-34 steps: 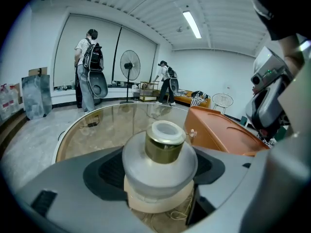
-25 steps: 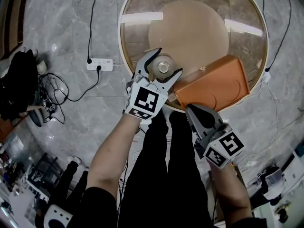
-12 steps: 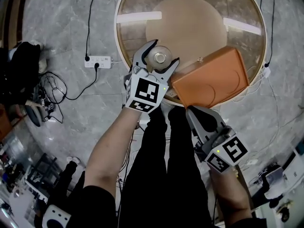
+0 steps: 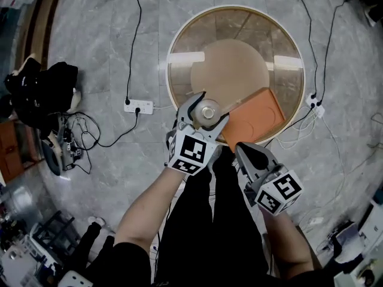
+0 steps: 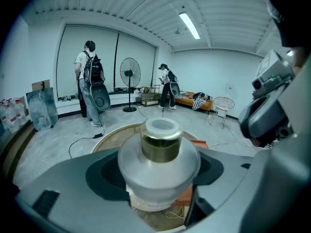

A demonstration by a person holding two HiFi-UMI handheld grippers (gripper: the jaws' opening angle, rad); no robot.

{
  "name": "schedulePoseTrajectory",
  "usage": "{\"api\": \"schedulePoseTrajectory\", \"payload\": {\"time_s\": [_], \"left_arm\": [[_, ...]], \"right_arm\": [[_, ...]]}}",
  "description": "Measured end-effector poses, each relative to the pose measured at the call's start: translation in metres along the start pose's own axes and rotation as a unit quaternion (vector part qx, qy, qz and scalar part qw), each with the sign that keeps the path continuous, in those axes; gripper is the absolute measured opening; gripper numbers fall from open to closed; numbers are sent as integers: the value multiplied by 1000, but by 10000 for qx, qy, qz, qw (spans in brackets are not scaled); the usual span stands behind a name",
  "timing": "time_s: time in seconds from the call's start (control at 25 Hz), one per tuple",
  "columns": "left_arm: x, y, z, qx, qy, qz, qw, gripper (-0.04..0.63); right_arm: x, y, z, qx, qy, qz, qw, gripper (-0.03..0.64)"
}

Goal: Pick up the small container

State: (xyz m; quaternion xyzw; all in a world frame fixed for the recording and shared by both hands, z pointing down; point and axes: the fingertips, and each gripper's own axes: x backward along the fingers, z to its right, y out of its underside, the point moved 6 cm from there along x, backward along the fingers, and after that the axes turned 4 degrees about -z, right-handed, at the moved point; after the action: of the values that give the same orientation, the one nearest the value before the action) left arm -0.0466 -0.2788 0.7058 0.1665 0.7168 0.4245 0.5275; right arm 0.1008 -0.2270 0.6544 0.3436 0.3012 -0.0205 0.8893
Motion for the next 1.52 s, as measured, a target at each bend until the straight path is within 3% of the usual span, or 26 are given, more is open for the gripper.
{"api": "schedulePoseTrajectory", "payload": {"time_s": [0.32,0.68,0.88,1.04,1.24,1.52], "left_arm": [[124,-108,13,-34,4,-90,10000,348],[229,-190,7,-187,-231,58,9995,348],[274,-193,26,-169,-182,3,9997,348],[301,-195,36,-61,-135,120,9998,348],[333,-204,50,-263,-63,313,9991,348],[370,-216,60,-239,69,511,9984,347]], "right_arm": [[61,-86,-91,379,34,288,9989,14],[110,-121,-144,982,286,735,9920,14],[138,-114,-177,829,147,938,9920,14],[155,-125,-205,1088,229,1086,9878,14],[176,-133,-234,1168,303,1408,9827,14],[198,-136,-262,1324,258,1528,9790,14]]}}
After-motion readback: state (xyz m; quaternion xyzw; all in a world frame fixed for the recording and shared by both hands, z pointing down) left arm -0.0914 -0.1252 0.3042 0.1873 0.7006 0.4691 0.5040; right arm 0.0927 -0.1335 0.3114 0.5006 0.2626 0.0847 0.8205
